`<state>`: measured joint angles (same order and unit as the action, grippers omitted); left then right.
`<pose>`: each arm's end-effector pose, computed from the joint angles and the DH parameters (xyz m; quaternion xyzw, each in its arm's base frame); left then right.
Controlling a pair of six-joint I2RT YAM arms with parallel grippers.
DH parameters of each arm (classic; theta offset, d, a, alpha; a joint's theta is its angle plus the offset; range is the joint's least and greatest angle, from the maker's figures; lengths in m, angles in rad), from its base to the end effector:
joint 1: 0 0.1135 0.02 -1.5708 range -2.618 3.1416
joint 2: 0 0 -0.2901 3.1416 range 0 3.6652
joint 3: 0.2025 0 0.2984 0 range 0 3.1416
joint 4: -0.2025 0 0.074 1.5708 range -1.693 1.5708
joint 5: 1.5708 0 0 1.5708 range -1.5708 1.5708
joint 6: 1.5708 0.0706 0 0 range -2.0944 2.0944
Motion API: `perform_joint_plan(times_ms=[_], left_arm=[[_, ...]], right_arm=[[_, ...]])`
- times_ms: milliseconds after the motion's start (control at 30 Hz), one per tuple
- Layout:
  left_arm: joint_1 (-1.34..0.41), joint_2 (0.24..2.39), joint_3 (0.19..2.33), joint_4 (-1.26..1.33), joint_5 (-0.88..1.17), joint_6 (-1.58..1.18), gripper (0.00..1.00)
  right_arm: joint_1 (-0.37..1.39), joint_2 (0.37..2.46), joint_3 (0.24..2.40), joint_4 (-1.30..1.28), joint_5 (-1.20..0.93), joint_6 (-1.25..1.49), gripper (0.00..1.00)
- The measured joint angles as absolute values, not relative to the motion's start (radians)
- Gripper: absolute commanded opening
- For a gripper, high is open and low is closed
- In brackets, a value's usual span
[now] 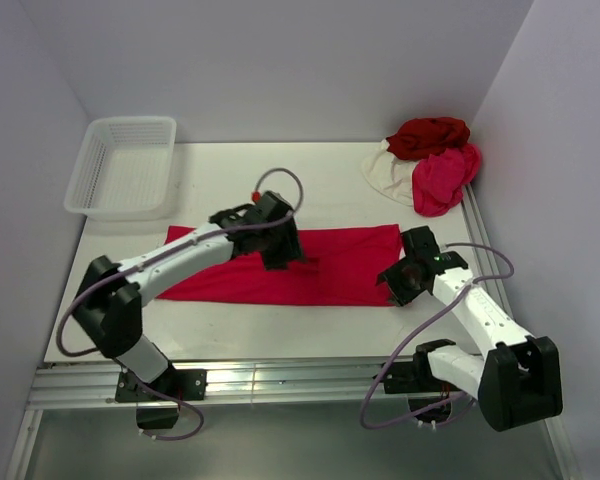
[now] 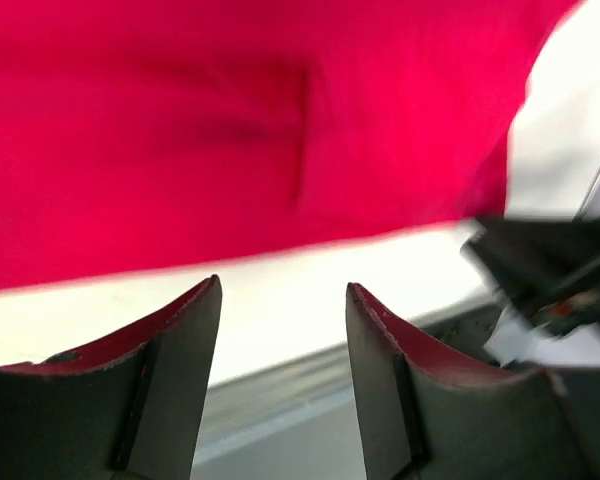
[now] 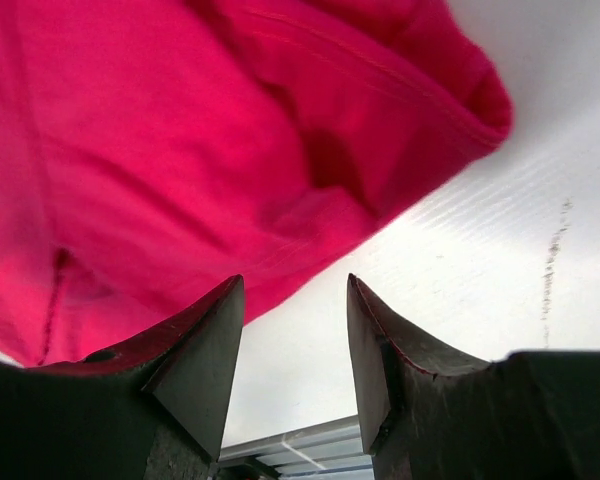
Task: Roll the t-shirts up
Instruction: Fold the tshirt
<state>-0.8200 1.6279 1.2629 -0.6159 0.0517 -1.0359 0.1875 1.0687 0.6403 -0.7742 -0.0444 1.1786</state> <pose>0.2780 -0.3033 0.2348 -0.0956 0.9517 -0.2474 0.1544 0.2187 0.0447 0.1661 0.4638 0.8666 0.1324 0.1282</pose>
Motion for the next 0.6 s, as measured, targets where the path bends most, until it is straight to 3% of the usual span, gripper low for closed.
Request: perform_joint_plan(times_ms=[267, 600], left_arm=[[-0.364, 1.576, 1.246, -0.643, -0.025, -0.795, 0.55], [-0.273, 1.863, 1.308, -0.640, -0.059, -0.656, 0.47]], right_arm=[[0.203, 1.081, 0.542, -0.729, -0.053, 1.212, 0.46], [0.218, 1.166, 0.508, -0.636, -0.060, 1.272, 0.41]])
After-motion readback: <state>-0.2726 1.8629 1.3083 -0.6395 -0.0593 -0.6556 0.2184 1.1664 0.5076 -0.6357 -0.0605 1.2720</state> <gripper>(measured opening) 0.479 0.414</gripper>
